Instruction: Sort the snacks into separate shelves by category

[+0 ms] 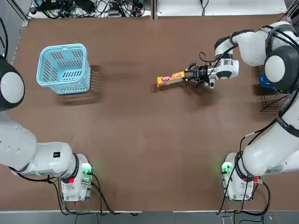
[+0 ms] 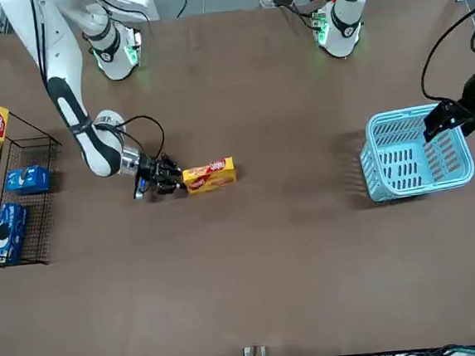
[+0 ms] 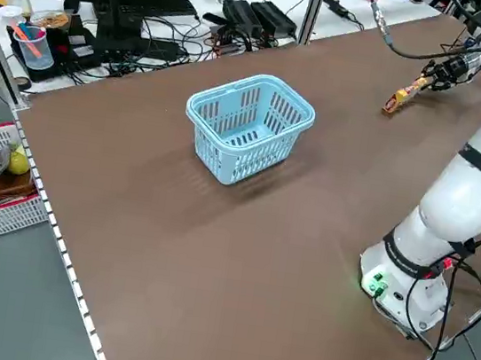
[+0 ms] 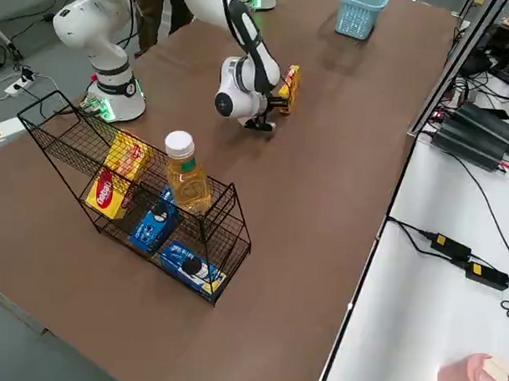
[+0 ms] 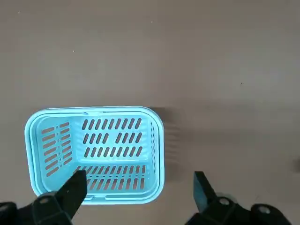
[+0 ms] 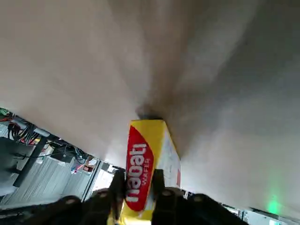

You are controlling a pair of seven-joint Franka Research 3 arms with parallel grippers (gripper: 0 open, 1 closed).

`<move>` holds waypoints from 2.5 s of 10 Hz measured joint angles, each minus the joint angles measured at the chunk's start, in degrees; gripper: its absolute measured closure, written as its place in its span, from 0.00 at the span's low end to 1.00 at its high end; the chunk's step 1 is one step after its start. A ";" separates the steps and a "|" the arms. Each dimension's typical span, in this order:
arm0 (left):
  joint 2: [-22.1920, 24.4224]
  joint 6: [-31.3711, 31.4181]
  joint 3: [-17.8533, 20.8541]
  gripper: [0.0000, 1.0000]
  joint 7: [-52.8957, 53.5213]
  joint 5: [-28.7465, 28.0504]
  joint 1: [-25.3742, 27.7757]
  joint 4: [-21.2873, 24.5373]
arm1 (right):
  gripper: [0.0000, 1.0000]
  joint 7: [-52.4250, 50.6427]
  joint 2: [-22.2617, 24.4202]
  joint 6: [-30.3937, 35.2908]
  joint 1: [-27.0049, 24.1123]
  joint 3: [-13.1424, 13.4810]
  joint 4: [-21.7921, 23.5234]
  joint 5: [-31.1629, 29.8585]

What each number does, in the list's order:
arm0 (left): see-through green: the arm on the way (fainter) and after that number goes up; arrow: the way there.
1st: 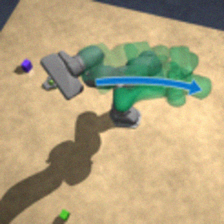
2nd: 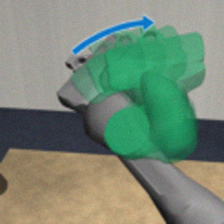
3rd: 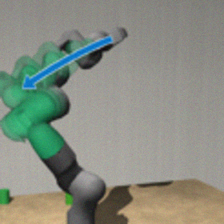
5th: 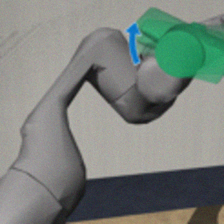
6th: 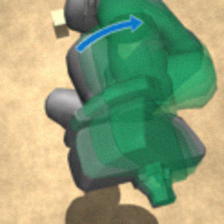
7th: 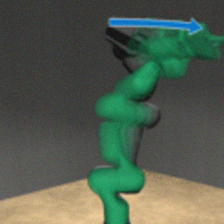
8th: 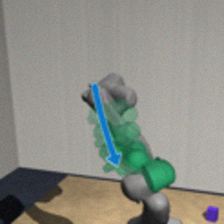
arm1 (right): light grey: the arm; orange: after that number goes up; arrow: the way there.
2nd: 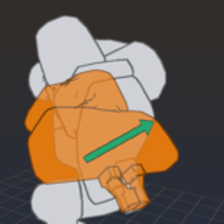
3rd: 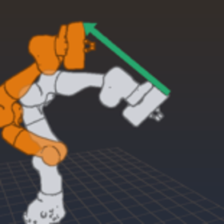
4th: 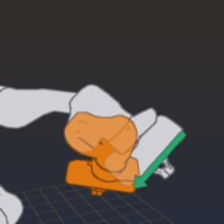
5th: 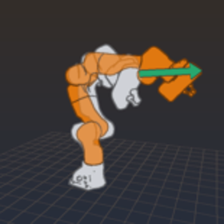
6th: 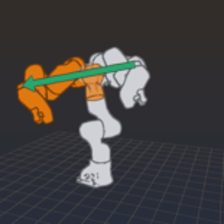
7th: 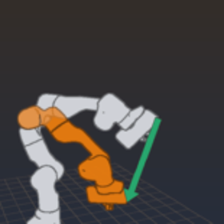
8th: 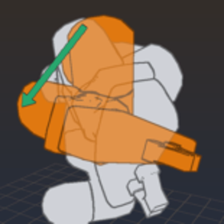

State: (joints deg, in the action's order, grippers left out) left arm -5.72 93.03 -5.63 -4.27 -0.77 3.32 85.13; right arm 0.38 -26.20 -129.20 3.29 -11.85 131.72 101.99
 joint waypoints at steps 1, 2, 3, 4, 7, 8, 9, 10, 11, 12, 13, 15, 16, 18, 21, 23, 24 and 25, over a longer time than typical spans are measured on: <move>0.00 0.00 0.00 0.00 0.00 0.00 0.00 -0.01 | 0.75 -0.22 0.00 0.00 -0.41 -0.31 -0.02 0.00; 0.00 0.00 0.00 0.00 0.00 0.00 0.00 -0.02 | 0.79 -0.59 -0.01 0.00 -0.71 -0.44 -0.02 -0.01; 0.00 0.00 0.00 0.00 0.00 0.00 0.00 -0.03 | 0.81 -0.83 0.00 0.00 -0.89 -0.49 -0.03 -0.05; 0.00 0.00 0.01 0.00 0.00 0.00 0.00 -0.03 | 0.81 -1.06 0.00 0.04 -1.04 -0.52 -0.07 -0.34; 0.00 0.00 0.01 0.00 0.00 0.00 0.00 -0.05 | 0.81 -1.25 0.31 0.42 -2.60 -0.63 -1.65 -6.70; 0.00 0.00 0.01 0.00 0.00 0.00 0.00 -0.08 | 0.81 -1.05 0.86 0.82 -3.32 -0.63 -2.50 -9.30; 0.00 0.00 0.01 0.00 0.00 0.00 0.00 -0.09 | 0.83 -0.64 2.07 2.31 -4.09 -0.59 -3.38 -12.67; 0.00 0.00 0.01 0.00 0.00 0.00 0.00 -0.11 | 0.84 0.71 4.21 4.37 -5.00 -0.54 -4.19 -17.51; 0.00 0.00 0.01 0.00 0.00 0.00 0.00 -0.13 | 0.84 2.52 7.08 6.54 -6.08 -0.47 -4.89 -23.07; 0.00 0.00 0.01 0.00 0.00 0.00 0.00 -0.15 | 0.84 3.79 10.29 9.23 -7.62 -0.40 -5.54 -29.32; 0.00 0.00 0.01 0.00 0.00 0.00 0.00 -0.16 | 0.84 4.46 13.15 12.21 -9.64 -0.37 -6.33 -36.41; 0.00 0.00 0.01 0.00 0.00 0.00 0.00 -0.19 | 0.84 4.99 15.75 17.27 -13.36 -0.19 -10.32 -52.96; 0.00 0.00 0.01 0.00 0.00 0.00 0.00 -0.19 | 0.84 5.89 15.79 19.33 -14.66 -0.13 -13.63 -61.25; 0.00 0.00 0.02 0.00 0.00 0.00 0.01 -0.20 | 0.84 7.39 15.77 23.03 -16.01 -0.10 -20.11 -76.25; -0.01 0.00 0.03 0.00 0.00 0.00 0.02 -0.21 | 0.84 10.00 15.81 28.80 -15.64 -0.70 -28.60 -95.09; -0.01 0.00 0.04 0.00 0.00 0.00 0.02 -0.21 | 0.84 10.65 15.83 33.27 -14.33 -1.27 -33.29 -104.97; -0.01 0.00 0.04 0.00 0.00 0.00 0.03 -0.22 | 0.84 10.71 15.85 35.90 -13.17 -1.35 -35.92 -109.04; -0.01 0.00 0.04 0.00 0.00 0.00 0.03 -0.23 | 0.84 10.69 15.89 38.14 -11.90 -1.43 -38.36 -112.80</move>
State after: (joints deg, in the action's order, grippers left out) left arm -5.73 93.03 -5.59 -4.27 -0.77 3.35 84.91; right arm 11.07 -10.31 -91.07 -8.60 -13.29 93.36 -10.80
